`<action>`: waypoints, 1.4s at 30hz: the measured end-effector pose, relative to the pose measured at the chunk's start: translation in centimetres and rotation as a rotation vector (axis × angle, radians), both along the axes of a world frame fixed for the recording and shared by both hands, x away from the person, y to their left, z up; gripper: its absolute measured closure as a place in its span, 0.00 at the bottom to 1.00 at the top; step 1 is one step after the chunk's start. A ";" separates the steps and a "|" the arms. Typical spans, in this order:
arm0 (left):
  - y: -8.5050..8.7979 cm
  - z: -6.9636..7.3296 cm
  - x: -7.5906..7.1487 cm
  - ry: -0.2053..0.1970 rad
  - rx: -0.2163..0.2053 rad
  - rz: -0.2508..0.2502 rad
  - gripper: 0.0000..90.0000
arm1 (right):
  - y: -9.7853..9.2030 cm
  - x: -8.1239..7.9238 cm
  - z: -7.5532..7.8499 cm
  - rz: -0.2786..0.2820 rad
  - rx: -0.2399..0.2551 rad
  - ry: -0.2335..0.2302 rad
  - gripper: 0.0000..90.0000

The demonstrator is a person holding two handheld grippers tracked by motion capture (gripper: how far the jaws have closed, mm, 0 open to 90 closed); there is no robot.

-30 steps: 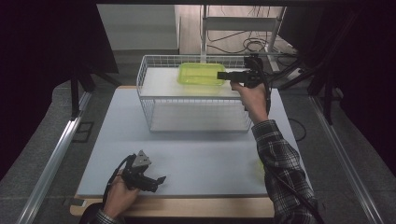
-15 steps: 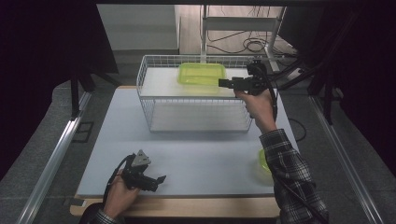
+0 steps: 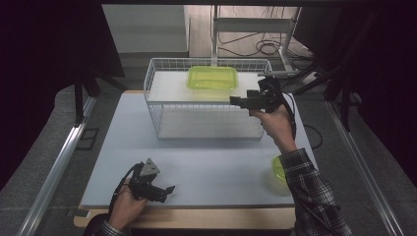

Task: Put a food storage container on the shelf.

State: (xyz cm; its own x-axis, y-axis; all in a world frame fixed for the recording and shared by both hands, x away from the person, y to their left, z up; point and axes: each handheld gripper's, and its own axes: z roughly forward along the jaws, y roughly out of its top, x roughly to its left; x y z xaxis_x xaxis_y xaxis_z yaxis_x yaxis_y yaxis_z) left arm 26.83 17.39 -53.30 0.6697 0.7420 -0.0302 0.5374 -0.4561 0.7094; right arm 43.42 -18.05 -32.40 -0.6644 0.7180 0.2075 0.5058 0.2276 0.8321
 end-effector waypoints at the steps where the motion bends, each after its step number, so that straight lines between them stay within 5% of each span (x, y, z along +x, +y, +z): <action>1: 0.0 0.0 0.0 0.000 -0.003 0.001 0.00 | 0.0 -0.2 -0.1 0.003 -0.006 -0.009 0.18; 11: 0.0 0.0 0.0 -0.001 0.001 0.000 0.00 | -0.3 -2.3 -1.2 0.043 -0.068 -0.056 0.10; 26: -0.1 0.0 -0.1 -0.006 0.001 -0.002 0.00 | -1.8 -4.9 -3.9 0.079 -0.092 -0.066 0.05; 32: 0.1 0.0 -0.1 -0.005 -0.020 -0.002 0.00 | -2.3 -6.0 -4.6 0.085 -0.091 -0.067 0.05; 42: 0.1 0.1 -0.1 0.003 -0.048 -0.008 0.00 | -2.8 -7.9 -6.3 0.080 -0.166 -0.094 0.05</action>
